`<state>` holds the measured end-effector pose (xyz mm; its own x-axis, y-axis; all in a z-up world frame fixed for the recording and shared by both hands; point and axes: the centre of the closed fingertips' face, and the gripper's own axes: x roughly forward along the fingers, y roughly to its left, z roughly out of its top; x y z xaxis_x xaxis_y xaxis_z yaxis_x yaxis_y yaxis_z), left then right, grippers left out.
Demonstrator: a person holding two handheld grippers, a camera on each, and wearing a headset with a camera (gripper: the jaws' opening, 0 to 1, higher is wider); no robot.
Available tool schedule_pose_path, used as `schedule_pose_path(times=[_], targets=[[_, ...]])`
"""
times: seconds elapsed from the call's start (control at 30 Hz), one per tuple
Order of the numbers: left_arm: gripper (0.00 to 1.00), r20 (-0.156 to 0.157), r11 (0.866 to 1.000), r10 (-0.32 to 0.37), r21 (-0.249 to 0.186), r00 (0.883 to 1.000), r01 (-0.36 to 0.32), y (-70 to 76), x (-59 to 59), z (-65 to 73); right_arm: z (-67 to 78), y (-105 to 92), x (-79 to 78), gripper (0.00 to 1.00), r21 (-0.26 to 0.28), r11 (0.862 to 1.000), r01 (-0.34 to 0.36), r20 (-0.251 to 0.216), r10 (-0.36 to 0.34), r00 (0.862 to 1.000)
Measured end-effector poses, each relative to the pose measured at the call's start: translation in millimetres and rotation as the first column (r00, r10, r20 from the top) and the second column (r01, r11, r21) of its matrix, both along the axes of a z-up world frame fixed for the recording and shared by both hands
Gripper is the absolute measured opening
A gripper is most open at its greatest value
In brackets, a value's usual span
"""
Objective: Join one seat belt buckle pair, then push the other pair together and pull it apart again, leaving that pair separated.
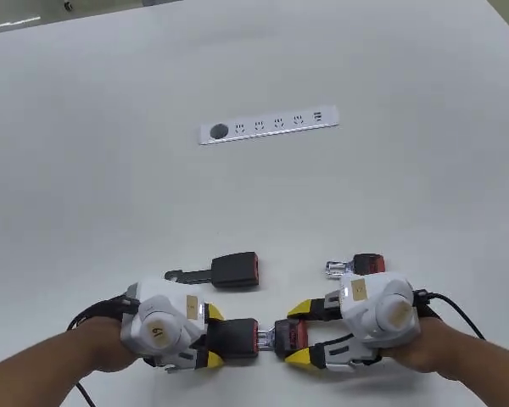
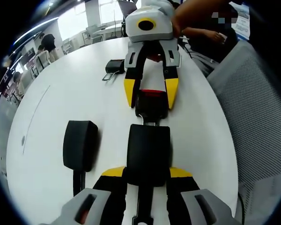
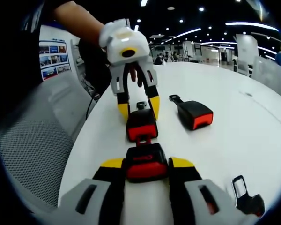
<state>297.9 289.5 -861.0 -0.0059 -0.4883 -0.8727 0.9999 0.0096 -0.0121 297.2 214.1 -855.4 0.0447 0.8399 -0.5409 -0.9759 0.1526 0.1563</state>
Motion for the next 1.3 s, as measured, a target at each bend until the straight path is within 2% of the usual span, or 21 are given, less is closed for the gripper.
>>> schedule_pose_path(times=[0.57, 0.83, 1.3], targets=[[0.33, -0.002, 1.0, 0.017, -0.02, 1.0, -0.017, 0.4, 0.4, 0.3, -0.1, 7.8, -0.6, 0.37, -0.033, 0.999, 0.028, 0.009, -0.028, 1.0], [0.33, 0.001, 1.0, 0.008, -0.02, 1.0, -0.008, 0.8, 0.2, 0.2, -1.5, 19.8, -0.5, 0.37, -0.044, 0.998, 0.034, 0.013, -0.033, 0.999], [0.33, 0.001, 1.0, -0.003, -0.016, 1.0, 0.003, 0.8, -0.4, 0.7, -1.6, 24.0, -2.9, 0.37, -0.058, 0.997, 0.052, 0.011, -0.052, 0.999]])
